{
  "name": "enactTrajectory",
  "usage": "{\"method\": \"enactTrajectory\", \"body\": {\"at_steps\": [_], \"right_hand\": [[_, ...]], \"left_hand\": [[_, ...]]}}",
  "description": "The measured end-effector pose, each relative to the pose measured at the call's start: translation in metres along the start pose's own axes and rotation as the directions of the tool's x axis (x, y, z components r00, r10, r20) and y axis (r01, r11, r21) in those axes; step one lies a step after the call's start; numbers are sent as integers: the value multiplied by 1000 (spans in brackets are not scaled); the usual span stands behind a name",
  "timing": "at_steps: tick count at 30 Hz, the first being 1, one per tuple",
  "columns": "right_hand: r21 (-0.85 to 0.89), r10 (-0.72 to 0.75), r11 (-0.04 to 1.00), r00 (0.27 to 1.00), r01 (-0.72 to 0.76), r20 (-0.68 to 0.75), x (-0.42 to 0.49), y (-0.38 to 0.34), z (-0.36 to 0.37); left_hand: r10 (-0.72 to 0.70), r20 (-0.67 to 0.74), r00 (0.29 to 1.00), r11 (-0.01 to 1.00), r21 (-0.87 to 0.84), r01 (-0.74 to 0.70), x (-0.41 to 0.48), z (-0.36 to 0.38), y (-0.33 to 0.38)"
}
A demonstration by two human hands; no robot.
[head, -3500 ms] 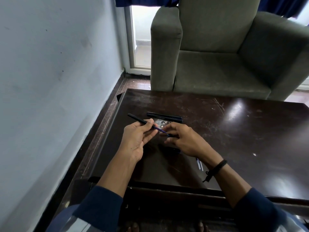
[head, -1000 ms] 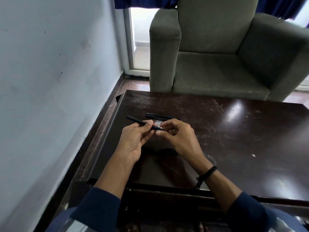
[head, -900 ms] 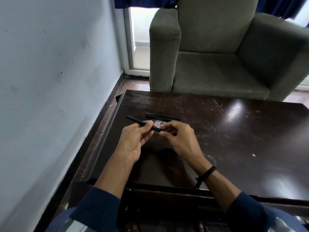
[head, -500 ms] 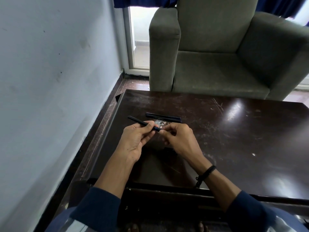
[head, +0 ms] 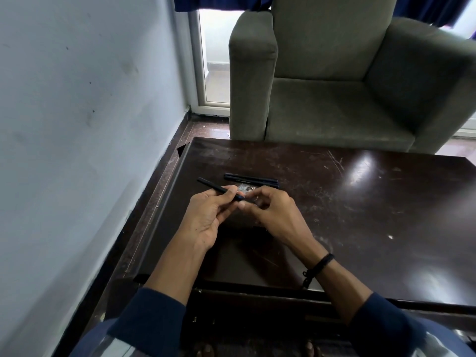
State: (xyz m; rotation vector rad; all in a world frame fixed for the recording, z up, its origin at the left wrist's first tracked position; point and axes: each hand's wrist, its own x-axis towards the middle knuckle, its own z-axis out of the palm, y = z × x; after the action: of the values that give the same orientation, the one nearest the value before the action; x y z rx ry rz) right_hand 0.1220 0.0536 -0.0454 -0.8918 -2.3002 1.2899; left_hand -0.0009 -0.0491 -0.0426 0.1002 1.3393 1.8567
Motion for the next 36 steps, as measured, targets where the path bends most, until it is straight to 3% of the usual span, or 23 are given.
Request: {"method": "enactTrajectory", "body": {"at_steps": [7,11,20,25,31,36], "right_hand": [[35,54,998,998,-55,26,-1,-2,-1],[9,-12,1000,1000,12,-18,1,1,1],[24,-6,1000,1000,6,-19,0,1,0],[23,64,998,998,-64,-4,-2,-2,0],[28,-7,1000,999,8,-31,-1,-2,0],[138,110,984,994,-112,22,-5,-7,-3]], "left_hand": [[-1,1,1000,1000,16,1,-1,0,-2],[2,-13,1000,1000,6,-2,0,0,-2],[-3,-12,1000,1000,10,3,0,0,-1],[-1,11,1000,999,33,1,-2,1,-2],[-5,12,1000,999,33,5,-2,0,-1],[4,61,998,998,63,-8,-3,2,-1]]}}
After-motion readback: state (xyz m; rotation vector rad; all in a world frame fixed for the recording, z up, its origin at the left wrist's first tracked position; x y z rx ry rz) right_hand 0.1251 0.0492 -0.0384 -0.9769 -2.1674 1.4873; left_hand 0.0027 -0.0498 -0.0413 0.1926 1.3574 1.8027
